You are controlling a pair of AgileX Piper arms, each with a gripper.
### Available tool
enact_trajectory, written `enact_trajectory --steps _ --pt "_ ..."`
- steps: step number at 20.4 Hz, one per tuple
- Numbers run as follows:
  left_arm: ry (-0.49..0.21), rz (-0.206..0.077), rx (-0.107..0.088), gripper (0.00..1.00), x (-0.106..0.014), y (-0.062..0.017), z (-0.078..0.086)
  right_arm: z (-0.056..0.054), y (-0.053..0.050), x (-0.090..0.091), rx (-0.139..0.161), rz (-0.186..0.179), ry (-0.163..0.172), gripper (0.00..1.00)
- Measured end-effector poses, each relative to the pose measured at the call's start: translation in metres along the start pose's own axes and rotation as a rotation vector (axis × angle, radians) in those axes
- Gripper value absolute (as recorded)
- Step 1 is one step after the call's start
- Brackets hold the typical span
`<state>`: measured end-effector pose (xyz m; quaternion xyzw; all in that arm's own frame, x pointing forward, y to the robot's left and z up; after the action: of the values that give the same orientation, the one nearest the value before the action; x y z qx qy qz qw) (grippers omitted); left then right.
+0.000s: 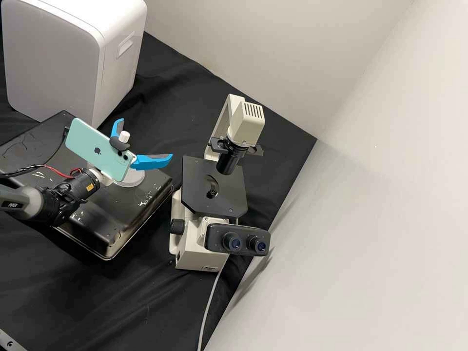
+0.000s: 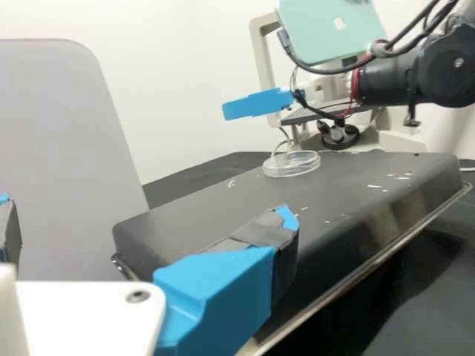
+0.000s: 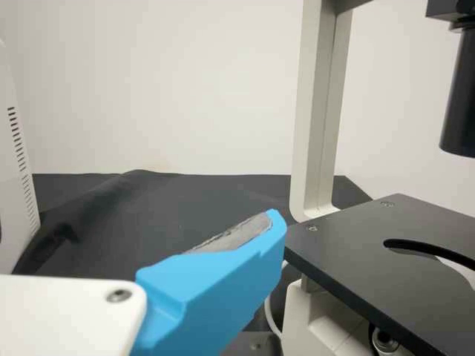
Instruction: Place the petri dish on the microscope
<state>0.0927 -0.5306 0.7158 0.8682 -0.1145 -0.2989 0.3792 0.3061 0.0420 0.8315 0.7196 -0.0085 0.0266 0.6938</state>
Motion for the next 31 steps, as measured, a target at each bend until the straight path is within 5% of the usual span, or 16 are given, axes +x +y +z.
enact_trajectory --steps 11,21,31 --pt "0.022 -0.044 0.008 1.00 0.001 -0.0072 0.001 0.000 0.000 -0.001 0.000 0.003 0.003 1.00" --pt "0.023 -0.046 0.009 1.00 0.001 -0.0076 0.001 0.011 -0.009 -0.029 0.006 0.006 0.002 1.00" --pt "0.023 -0.053 0.015 1.00 0.001 -0.0090 0.001 0.022 -0.028 -0.046 0.003 -0.031 0.001 1.00"
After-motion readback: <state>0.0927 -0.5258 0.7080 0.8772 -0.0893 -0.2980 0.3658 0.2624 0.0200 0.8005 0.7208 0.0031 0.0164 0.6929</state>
